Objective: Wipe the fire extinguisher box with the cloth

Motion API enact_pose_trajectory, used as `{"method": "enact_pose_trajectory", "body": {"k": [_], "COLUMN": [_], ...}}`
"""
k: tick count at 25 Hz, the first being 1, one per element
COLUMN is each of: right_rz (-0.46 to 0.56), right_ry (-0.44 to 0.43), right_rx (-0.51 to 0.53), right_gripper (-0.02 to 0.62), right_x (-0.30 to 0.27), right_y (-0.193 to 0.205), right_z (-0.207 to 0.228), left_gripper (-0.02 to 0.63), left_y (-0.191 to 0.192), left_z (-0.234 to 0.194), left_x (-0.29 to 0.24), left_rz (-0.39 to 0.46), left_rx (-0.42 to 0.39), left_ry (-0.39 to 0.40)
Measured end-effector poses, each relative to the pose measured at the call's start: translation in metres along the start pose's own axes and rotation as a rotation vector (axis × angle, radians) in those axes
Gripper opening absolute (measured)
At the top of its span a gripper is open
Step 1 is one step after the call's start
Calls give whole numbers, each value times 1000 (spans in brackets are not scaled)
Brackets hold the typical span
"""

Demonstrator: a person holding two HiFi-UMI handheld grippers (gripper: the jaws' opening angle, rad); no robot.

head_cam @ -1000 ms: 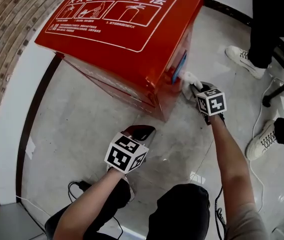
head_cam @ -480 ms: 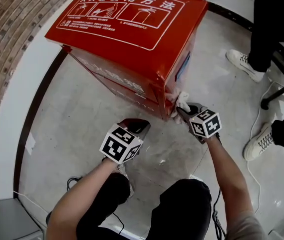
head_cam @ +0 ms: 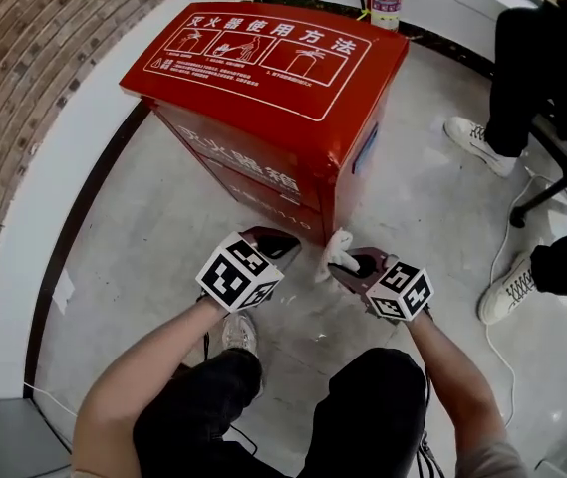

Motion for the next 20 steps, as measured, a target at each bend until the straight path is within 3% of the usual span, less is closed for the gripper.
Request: {"method": "enact_pose_trajectory", "body": {"k": [3,6,12,15,20], "right_rz": [19,24,31,-10,-128], "right_ry": [-33,-8,194,261,194], "right_rx": [28,41,-14,-32,-94], "right_gripper": [74,75,75,74,75], "right_x": [8,25,82,103,99], "right_y": [-10,-16,-56,-87,-128], "right_z": [-18,-20,7,-3,-68], "left_gripper": [2,2,2,2,2], "left_y": [-7,-10,-24,-37,-50], "left_z": [-9,-16,-54,-68,-76], "left_x": [11,23,65,92,145], "left_rz": [7,31,99,109,54], "left_rx": [-11,-14,54,62,76], "left_ry": [5,5,-69,-75,7]}}
Point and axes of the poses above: the fingertips, and each gripper's own axes: x backward along the fingers, z to its right, y out of its underside, the point moved 7 cm from there along x, backward along the fingers, and after that the axes turned 1 degree about -x, right-handed, at the moved point
